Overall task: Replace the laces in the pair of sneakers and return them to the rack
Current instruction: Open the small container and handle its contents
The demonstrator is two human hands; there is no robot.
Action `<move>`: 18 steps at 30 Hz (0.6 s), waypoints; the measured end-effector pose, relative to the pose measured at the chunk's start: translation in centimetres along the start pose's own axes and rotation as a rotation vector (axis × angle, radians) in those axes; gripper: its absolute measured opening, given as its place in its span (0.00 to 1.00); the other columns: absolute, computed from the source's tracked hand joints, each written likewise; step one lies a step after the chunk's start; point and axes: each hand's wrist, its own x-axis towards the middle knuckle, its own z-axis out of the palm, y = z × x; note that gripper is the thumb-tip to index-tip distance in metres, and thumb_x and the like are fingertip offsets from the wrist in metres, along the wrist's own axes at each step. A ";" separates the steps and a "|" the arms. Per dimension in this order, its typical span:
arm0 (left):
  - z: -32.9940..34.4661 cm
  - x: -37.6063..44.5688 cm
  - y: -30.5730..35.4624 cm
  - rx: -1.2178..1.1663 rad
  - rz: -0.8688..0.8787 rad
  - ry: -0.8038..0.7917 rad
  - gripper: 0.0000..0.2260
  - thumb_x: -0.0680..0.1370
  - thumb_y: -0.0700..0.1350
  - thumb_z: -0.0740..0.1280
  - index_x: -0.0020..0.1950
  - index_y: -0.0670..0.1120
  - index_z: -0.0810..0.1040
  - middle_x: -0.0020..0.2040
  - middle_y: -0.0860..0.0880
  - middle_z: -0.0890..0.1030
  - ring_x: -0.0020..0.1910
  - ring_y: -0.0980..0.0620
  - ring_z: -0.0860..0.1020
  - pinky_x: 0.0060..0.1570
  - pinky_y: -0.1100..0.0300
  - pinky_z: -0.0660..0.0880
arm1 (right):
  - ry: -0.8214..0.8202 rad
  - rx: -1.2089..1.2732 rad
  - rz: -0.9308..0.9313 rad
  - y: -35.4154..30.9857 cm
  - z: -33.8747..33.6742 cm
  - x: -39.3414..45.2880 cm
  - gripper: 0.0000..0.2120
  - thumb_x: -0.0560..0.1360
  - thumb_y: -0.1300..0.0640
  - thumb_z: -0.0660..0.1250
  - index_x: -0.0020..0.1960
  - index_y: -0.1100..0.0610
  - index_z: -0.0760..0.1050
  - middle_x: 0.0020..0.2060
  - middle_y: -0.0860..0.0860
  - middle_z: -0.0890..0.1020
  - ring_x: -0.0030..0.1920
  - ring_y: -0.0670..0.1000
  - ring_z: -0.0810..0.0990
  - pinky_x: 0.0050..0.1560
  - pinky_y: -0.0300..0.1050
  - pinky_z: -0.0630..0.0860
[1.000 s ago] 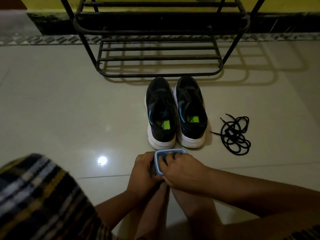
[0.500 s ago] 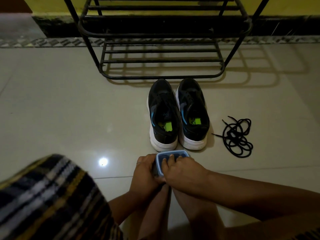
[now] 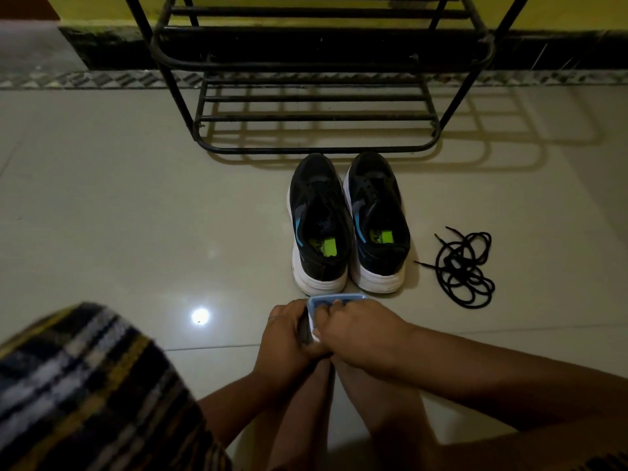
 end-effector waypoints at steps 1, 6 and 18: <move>-0.1 0.1 0.1 -0.013 0.007 -0.001 0.20 0.61 0.60 0.71 0.51 0.62 0.73 0.47 0.63 0.77 0.51 0.64 0.72 0.49 0.70 0.67 | 0.052 0.037 0.036 0.3 -0.1 -0.5 0.19 0.75 0.55 0.53 0.56 0.64 0.77 0.42 0.57 0.83 0.38 0.54 0.82 0.34 0.44 0.75; -0.2 0.2 -0.3 0.020 0.038 -0.016 0.26 0.60 0.64 0.76 0.55 0.62 0.73 0.50 0.63 0.76 0.51 0.61 0.73 0.51 0.65 0.69 | 0.256 0.083 0.152 3.2 -1.0 -1.0 0.18 0.54 0.55 0.82 0.34 0.57 0.75 0.20 0.50 0.73 0.15 0.49 0.70 0.18 0.34 0.54; -3.0 -0.6 0.3 0.260 0.098 -0.104 0.34 0.68 0.73 0.61 0.66 0.52 0.68 0.59 0.57 0.70 0.57 0.61 0.66 0.56 0.68 0.63 | 0.487 1.281 0.931 7.1 4.2 -7.8 0.10 0.79 0.61 0.60 0.43 0.62 0.77 0.36 0.57 0.81 0.34 0.49 0.81 0.35 0.39 0.78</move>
